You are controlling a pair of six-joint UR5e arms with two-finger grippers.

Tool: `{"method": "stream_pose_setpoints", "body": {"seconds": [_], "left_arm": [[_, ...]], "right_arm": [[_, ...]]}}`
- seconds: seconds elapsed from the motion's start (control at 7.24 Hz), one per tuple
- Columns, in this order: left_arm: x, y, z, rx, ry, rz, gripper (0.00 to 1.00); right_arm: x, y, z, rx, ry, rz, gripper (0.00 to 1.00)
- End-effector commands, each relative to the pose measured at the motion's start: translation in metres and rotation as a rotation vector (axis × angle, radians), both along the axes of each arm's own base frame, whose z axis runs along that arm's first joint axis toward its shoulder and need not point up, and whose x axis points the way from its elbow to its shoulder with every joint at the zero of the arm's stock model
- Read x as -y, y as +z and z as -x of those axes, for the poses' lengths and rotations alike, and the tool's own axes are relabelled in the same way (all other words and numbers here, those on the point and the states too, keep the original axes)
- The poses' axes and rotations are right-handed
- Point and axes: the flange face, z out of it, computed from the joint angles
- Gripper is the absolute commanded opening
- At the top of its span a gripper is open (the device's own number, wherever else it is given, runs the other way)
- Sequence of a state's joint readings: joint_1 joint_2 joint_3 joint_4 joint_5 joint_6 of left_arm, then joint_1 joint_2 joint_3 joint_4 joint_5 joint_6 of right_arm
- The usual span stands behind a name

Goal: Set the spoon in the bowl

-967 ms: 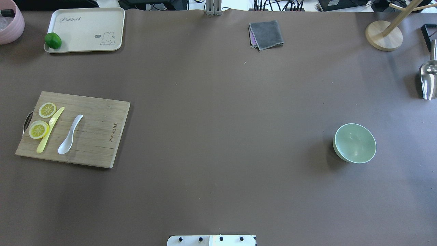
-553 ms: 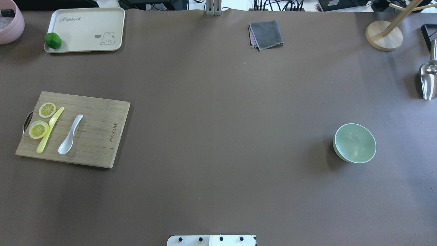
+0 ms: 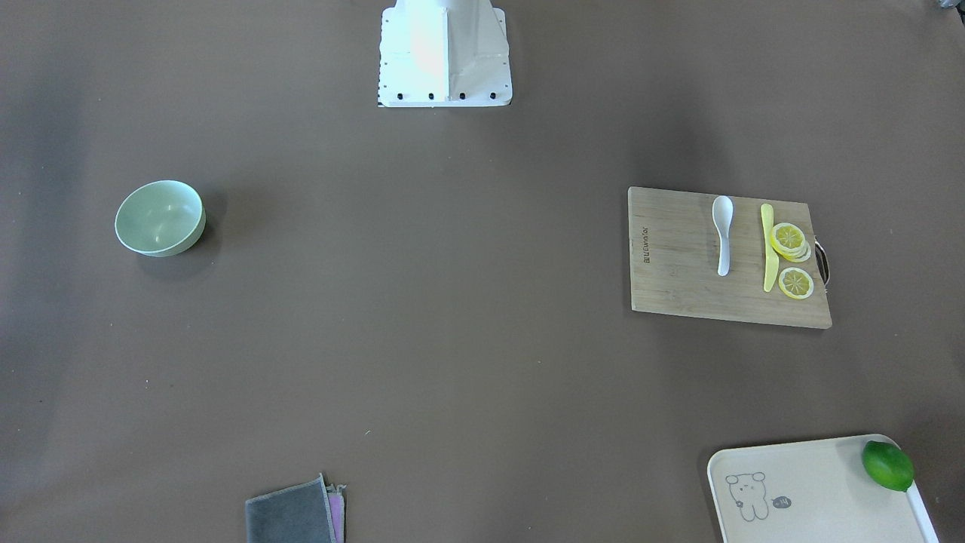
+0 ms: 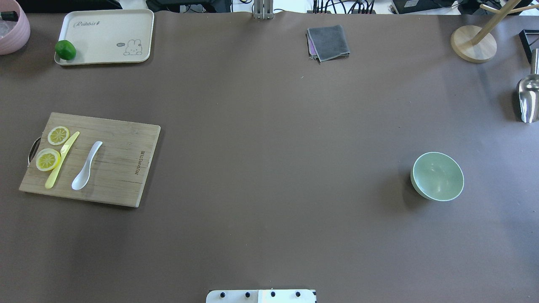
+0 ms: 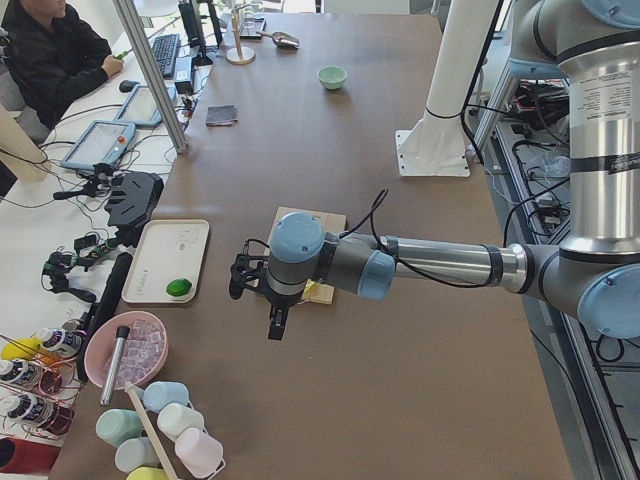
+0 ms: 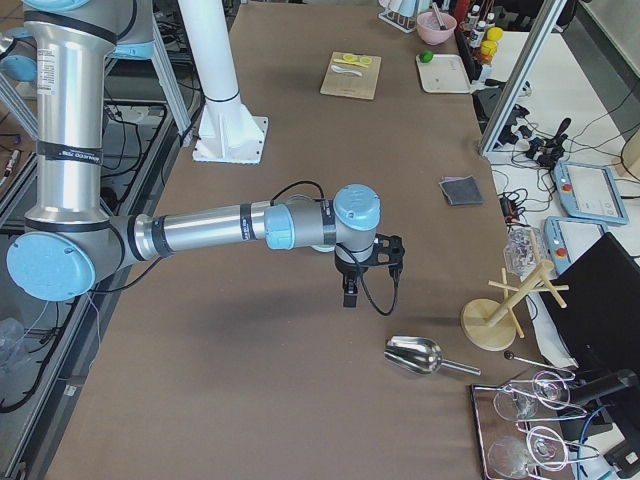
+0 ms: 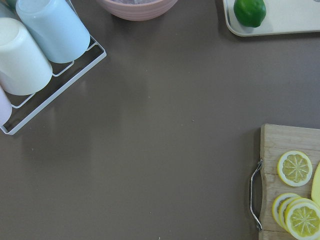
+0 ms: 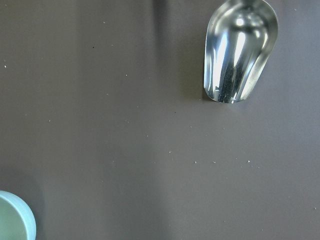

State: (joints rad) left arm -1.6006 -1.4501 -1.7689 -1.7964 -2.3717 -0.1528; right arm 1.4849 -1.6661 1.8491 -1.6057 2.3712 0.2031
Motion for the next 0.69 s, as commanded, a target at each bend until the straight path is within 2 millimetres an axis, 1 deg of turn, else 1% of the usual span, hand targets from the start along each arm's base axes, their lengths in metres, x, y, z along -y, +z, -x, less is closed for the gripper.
{"method": "stream_pose_setpoints", "body": {"seconds": [0.0, 0.14, 0.28, 0.41, 0.55], "left_arm": [[0.007, -0.016, -0.002, -0.005, -0.006, -0.026, 0.98], [0.019, -0.03, -0.007, -0.01, -0.006, -0.046, 0.98], [0.022, -0.036, -0.042, -0.015, 0.065, -0.092, 0.98], [0.027, -0.043, -0.059, -0.041, 0.049, -0.106, 0.98], [0.048, -0.072, -0.099, -0.09, 0.07, -0.099, 0.98]], "right_arm": [[0.0, -0.016, 0.0, 0.003, 0.002, -0.032, 1.0], [0.001, -0.022, 0.007, 0.0, -0.013, -0.053, 1.0], [0.006, -0.035, 0.034, 0.011, -0.065, -0.16, 1.0], [0.016, -0.053, 0.076, 0.041, -0.096, -0.209, 1.0], [0.012, -0.068, 0.105, 0.09, -0.062, -0.138, 1.0]]}}
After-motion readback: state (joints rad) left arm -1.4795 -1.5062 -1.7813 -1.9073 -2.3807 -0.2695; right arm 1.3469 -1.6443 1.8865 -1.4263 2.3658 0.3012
